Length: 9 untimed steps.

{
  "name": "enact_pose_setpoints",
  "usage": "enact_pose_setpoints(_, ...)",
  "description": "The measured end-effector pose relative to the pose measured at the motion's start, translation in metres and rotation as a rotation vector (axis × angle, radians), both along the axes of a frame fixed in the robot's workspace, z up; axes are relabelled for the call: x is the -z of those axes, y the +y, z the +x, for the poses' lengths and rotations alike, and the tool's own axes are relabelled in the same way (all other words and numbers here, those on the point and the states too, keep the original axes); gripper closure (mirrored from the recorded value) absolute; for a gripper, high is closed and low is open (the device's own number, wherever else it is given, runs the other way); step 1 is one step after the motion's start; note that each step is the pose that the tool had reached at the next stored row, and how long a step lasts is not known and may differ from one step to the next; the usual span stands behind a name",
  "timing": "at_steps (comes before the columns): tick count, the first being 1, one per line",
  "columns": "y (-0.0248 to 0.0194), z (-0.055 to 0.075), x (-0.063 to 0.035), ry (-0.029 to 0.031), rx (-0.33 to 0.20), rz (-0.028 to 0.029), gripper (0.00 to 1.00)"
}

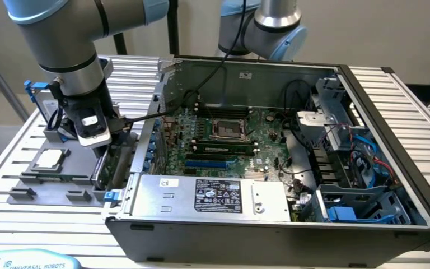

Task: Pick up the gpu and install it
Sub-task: 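Pick up the gpu and move the gpu toward the slot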

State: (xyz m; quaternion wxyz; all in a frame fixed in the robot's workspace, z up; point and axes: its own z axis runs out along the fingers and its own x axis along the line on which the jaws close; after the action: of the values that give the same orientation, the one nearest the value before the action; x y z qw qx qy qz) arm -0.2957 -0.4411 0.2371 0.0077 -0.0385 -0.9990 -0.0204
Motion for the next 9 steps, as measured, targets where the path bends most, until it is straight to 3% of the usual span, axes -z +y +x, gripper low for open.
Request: enact_pose_setpoints(9, 0.0000, 0.0000, -0.0047, -0.0001, 0.000, 0.0001, 0.73)
